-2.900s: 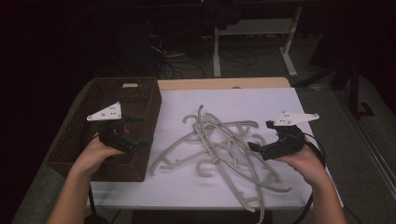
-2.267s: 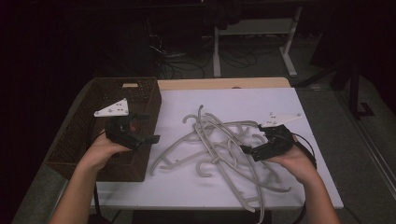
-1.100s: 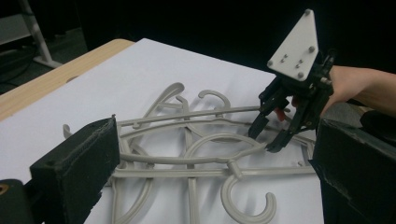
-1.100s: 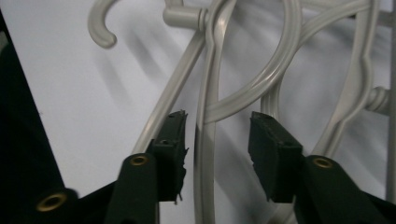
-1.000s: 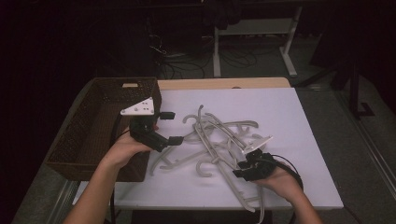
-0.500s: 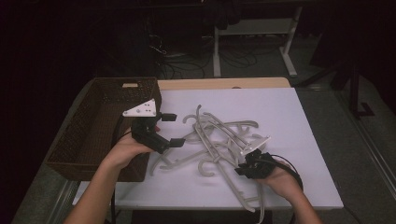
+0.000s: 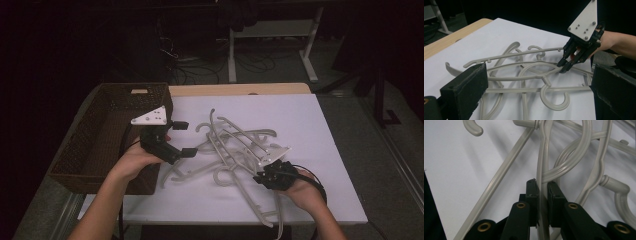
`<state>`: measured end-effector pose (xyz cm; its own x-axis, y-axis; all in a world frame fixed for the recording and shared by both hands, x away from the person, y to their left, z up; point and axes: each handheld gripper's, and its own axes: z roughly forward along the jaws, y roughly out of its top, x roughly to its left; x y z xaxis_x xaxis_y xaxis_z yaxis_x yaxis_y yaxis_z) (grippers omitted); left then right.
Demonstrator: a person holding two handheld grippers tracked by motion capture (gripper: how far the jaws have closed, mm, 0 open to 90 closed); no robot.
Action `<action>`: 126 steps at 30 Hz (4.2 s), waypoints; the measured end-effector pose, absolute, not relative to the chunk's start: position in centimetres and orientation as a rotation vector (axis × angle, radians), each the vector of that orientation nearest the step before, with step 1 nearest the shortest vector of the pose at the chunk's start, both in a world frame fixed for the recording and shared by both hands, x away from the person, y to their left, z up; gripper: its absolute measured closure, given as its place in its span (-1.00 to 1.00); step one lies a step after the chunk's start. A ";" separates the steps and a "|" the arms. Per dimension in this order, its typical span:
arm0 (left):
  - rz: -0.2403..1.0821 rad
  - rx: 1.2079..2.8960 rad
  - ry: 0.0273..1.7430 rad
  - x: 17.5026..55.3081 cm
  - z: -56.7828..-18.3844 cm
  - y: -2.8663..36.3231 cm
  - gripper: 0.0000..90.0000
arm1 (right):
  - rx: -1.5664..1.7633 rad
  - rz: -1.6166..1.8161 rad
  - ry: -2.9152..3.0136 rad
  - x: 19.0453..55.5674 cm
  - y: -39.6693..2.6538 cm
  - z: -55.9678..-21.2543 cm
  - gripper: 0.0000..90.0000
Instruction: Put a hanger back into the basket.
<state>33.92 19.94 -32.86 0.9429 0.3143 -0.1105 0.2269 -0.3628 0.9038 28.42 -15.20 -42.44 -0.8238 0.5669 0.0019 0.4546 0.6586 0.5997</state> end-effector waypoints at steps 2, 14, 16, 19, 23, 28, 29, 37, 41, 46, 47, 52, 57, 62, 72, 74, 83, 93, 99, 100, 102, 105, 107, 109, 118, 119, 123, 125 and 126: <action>0.097 1.960 0.392 33.9 -32.9 20.0 -0.99 | 0.821 0.904 2.686 28.4 -15.2 -42.3 0.79; 0.098 1.964 0.398 34.1 -33.0 20.0 -0.99 | 0.549 0.962 2.808 28.6 -12.9 -41.7 0.79; 0.097 1.964 0.397 34.1 -33.0 20.0 -0.99 | 0.486 0.958 2.844 28.6 -12.2 -41.9 0.79; 0.093 1.966 0.398 34.1 -33.1 20.0 -0.99 | 0.430 0.935 2.885 28.6 -11.6 -42.4 0.79; 0.092 1.966 0.398 34.0 -33.1 20.0 -0.99 | 0.406 0.913 2.907 28.8 -11.4 -42.8 0.78; 0.091 1.971 0.396 34.0 -33.2 19.8 -0.99 | 0.478 0.951 2.886 29.0 -12.0 -42.7 0.43; 0.091 1.972 0.394 34.0 -33.2 19.8 -0.99 | 0.507 0.980 2.876 29.1 -12.3 -42.5 0.40; 0.092 1.968 0.395 34.0 -33.1 19.9 -0.99 | 0.820 1.113 2.702 29.1 -16.8 -40.4 0.34; 0.093 1.967 0.394 34.0 -33.1 20.0 -0.99 | 0.959 1.069 2.628 28.9 -19.2 -40.1 0.33; 0.092 1.965 0.395 34.0 -33.0 19.9 -0.99 | 1.129 1.030 2.555 28.8 -21.3 -40.3 0.28; 0.092 1.965 0.396 34.0 -33.0 19.9 -0.99 | 1.129 1.030 2.555 28.8 -21.3 -40.3 0.28; 0.093 1.968 0.394 34.0 -33.0 20.0 -0.99 | 1.208 1.004 2.565 28.5 -22.0 -41.0 0.24; 0.093 1.970 0.394 34.0 -33.1 19.9 -0.99 | 1.220 0.959 2.596 28.0 -22.4 -41.7 0.38; 0.090 1.971 0.393 34.0 -33.1 19.8 -0.99 | 1.213 0.906 2.613 28.2 -22.1 -42.1 0.44; 0.091 1.969 0.397 34.0 -33.1 19.9 -0.99 | 1.191 0.814 2.601 28.7 -21.7 -41.9 0.70; 0.091 1.972 0.397 34.1 -33.2 19.8 -0.99 | 1.182 0.815 2.595 28.9 -21.9 -41.5 0.71; 0.084 1.982 0.395 34.2 -33.4 19.5 -0.99 | 1.107 0.780 2.581 33.7 -22.7 -39.0 0.77; 0.080 1.980 0.394 34.1 -33.5 19.5 -0.99 | 1.020 0.766 2.659 40.8 -21.9 -39.2 0.77; 0.074 1.981 0.392 34.0 -33.5 19.4 -0.99 | 1.021 0.771 2.695 43.7 -21.5 -40.8 0.74; 0.074 1.981 0.392 34.0 -33.5 19.4 -0.99 | 1.021 0.771 2.695 43.7 -21.5 -40.8 0.74; 0.074 1.982 0.389 34.0 -33.6 19.3 -0.99 | 1.036 0.774 2.697 44.1 -21.6 -41.4 0.70; 0.073 1.987 0.385 34.0 -33.6 19.3 -0.99 | 1.106 0.804 2.652 44.2 -21.8 -41.7 0.44; 0.073 1.986 0.385 34.0 -33.6 19.3 -0.99 | 1.124 0.810 2.636 44.1 -21.9 -41.5 0.42; 0.075 1.986 0.388 34.0 -33.6 19.3 -0.99 | 1.150 0.874 2.593 43.3 -21.9 -40.6 0.37; 0.080 1.983 0.394 34.0 -33.5 19.5 -0.99 | 1.083 1.023 2.600 40.9 -19.7 -38.2 0.29; 0.081 1.982 0.398 34.1 -33.5 19.6 -0.99 | 1.037 1.048 2.623 40.2 -18.4 -38.0 0.30; 0.082 1.979 0.401 34.1 -33.5 19.7 -0.99 | 0.950 1.099 2.662 39.3 -15.7 -38.1 0.36; 0.084 1.978 0.401 34.1 -33.5 19.9 -0.99 | 0.914 1.108 2.681 39.0 -14.4 -38.3 0.39; 0.084 1.978 0.401 34.1 -33.5 19.9 -0.99 | 0.914 1.108 2.681 39.0 -14.4 -38.3 0.39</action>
<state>34.15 19.85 -33.49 0.9409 0.3164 -0.1207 0.2417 -0.3781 0.8937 39.00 -14.35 -38.27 -0.8150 0.5647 0.1302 0.4919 0.5553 0.6706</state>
